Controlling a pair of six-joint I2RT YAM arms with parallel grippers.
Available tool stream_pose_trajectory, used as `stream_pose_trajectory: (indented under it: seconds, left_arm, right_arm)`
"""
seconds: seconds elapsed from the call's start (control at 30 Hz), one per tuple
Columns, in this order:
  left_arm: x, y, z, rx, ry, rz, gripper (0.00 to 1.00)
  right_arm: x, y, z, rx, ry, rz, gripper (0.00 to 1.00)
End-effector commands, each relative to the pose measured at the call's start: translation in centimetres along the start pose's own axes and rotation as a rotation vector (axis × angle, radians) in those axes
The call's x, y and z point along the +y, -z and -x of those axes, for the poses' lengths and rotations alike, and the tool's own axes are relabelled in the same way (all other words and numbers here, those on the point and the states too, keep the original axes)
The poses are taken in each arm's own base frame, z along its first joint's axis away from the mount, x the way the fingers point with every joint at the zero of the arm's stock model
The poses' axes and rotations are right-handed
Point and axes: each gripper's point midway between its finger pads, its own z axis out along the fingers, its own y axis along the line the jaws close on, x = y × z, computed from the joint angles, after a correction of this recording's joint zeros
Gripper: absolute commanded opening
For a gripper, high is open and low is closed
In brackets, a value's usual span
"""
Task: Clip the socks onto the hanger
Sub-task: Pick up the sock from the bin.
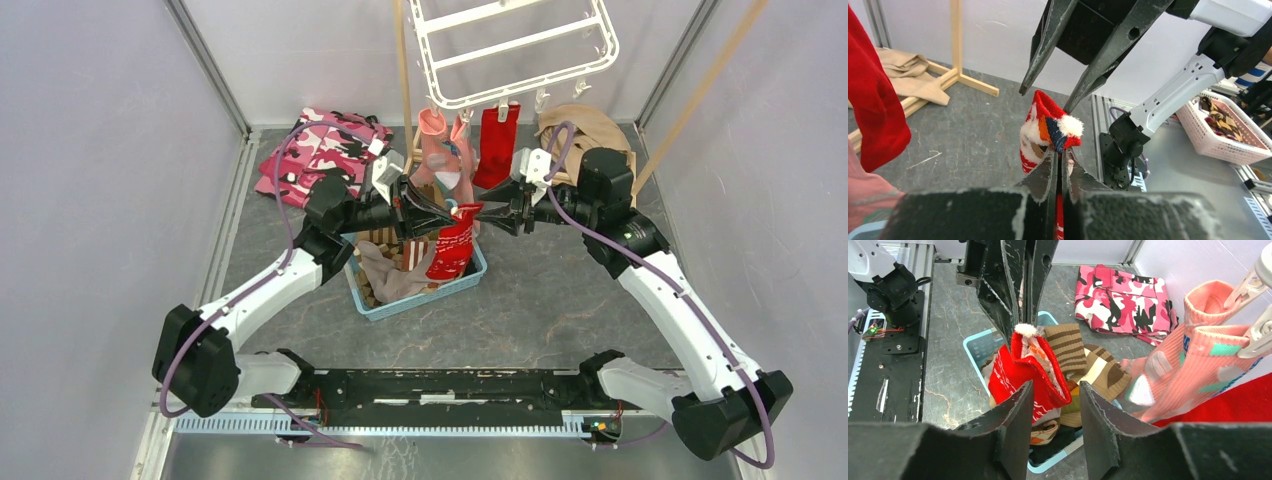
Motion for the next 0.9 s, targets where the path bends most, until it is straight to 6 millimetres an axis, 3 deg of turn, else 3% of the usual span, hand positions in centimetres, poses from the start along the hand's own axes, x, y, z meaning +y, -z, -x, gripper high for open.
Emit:
stream_pose_trajectory:
  seconds: [0.0,0.5,0.53,0.63,0.7,0.77,0.87]
  left_arm:
    - [-0.9,-0.4,1.4,0.011,-0.024,-0.059,0.02]
    - [-0.6,-0.8,1.0,0.044,0.001,-0.073,0.02]
    - [-0.5,-0.9,0.9,0.049,0.006,-0.069,0.02]
    - [0.1,-0.8,0.2,0.073,0.037,-0.045,0.02]
    - [0.5,-0.7,-0.3,0.086,0.058,-0.033,0.02]
    - [0.8,-0.5,-0.4,0.089,0.071,-0.017,0.02]
    - [0.8,-0.5,-0.4,0.090,0.076,-0.015,0.02]
  right_arm:
    - [0.3,-0.2,2.9,-0.065,0.082,0.039,0.42]
    - [0.5,-1.0,1.7,0.004,0.096,0.062,0.31]
    - [0.4,-0.9,1.9,0.003,0.105,0.047,0.32]
    - [-0.1,-0.3,2.7,-0.006,0.153,-0.002,0.51]
    - [-0.2,0.0,3.0,-0.013,0.182,-0.016,0.53]
    - [0.0,0.1,3.1,-0.014,0.190,-0.007,0.50]
    - [0.6,-0.2,2.5,-0.010,0.169,0.032,0.38]
